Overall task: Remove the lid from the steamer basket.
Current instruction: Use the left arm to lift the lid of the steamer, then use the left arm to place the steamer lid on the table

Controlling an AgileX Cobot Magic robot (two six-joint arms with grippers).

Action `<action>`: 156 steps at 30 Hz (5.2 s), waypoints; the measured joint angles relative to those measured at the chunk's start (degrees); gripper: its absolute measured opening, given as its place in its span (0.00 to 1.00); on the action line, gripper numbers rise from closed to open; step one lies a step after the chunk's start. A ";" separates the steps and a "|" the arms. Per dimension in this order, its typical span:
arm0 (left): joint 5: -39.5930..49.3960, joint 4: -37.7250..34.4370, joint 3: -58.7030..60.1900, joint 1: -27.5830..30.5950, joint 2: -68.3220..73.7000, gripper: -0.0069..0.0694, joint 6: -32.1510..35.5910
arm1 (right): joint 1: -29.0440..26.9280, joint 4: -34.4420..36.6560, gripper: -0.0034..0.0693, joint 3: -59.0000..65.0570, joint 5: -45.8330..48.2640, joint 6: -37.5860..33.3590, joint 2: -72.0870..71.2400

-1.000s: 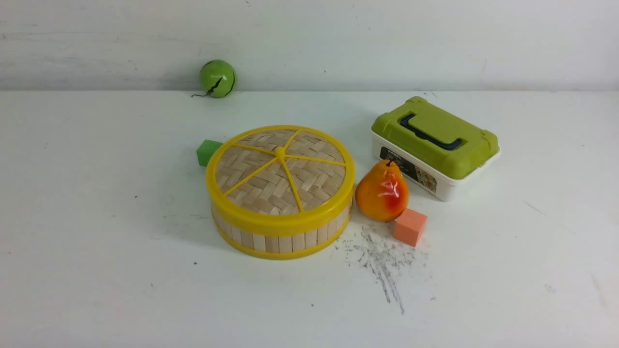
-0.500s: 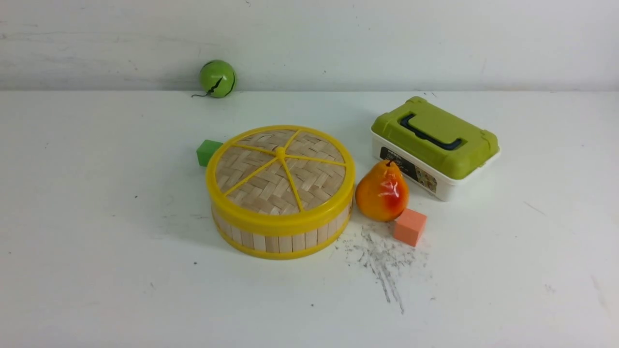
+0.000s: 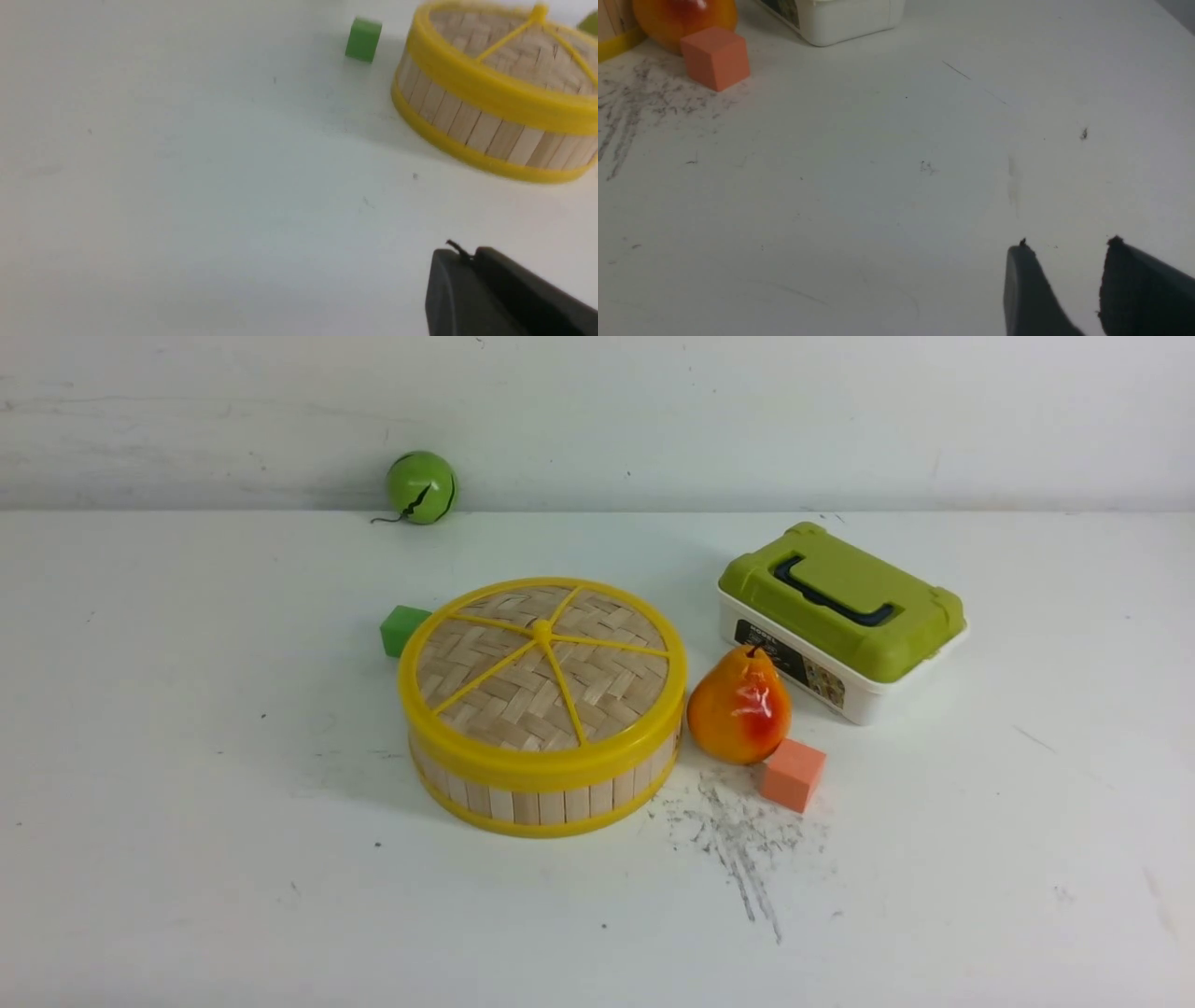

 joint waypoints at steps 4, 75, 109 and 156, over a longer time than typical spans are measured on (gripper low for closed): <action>-11.93 -0.12 0.00 0.00 0.00 0.15 0.00 | 0.00 0.00 0.38 0.00 0.00 0.00 0.00; 48.42 10.69 -120.30 -24.56 119.12 0.40 -4.08 | 0.00 0.00 0.38 0.00 0.00 0.00 0.00; 45.20 19.10 -122.58 -24.51 123.34 0.21 -18.23 | 0.00 0.00 0.38 0.00 0.00 0.00 0.00; 18.63 18.05 -74.99 -1.12 88.49 0.47 -31.13 | 0.00 0.00 0.38 0.00 0.00 0.00 0.00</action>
